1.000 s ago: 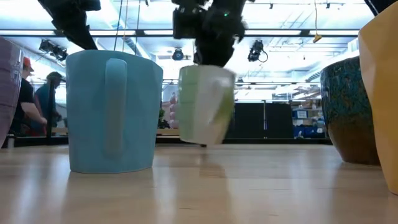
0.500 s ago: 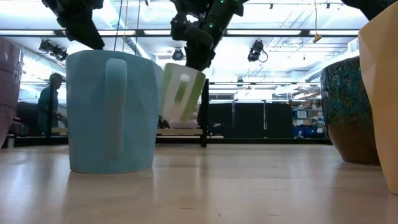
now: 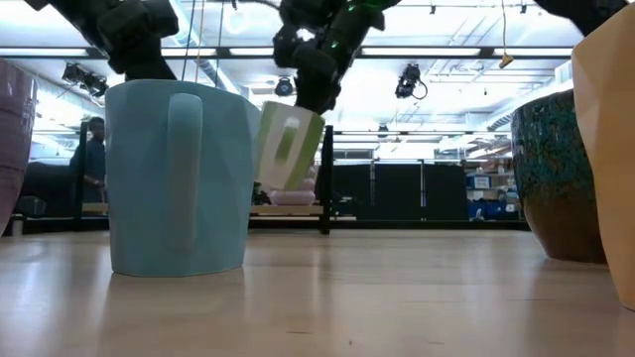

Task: Place coffee mugs
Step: Put the green mug on the shelf

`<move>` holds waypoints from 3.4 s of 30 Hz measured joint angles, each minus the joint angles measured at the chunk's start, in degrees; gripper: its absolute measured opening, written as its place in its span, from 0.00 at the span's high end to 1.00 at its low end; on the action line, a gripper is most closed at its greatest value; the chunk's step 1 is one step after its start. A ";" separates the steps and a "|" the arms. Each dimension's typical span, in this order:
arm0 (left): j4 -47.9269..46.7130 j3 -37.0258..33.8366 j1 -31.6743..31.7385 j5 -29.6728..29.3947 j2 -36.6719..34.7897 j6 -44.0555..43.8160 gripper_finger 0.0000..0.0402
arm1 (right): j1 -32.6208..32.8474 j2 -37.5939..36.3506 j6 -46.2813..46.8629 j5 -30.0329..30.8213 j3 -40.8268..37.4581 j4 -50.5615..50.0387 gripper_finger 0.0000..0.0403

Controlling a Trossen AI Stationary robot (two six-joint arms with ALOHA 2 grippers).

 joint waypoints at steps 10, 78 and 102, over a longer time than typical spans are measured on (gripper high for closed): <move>-0.68 -0.44 0.02 -0.04 -0.02 -0.98 0.55 | -0.36 13.44 -4.10 1.51 23.50 -13.54 0.93; -3.95 -0.46 0.04 0.43 -0.01 -3.23 0.55 | -8.36 12.04 -9.21 8.93 16.95 -9.25 0.91; 11.85 -5.65 -4.15 3.24 5.34 17.18 0.55 | -8.57 11.95 -3.73 2.38 16.78 -9.18 0.92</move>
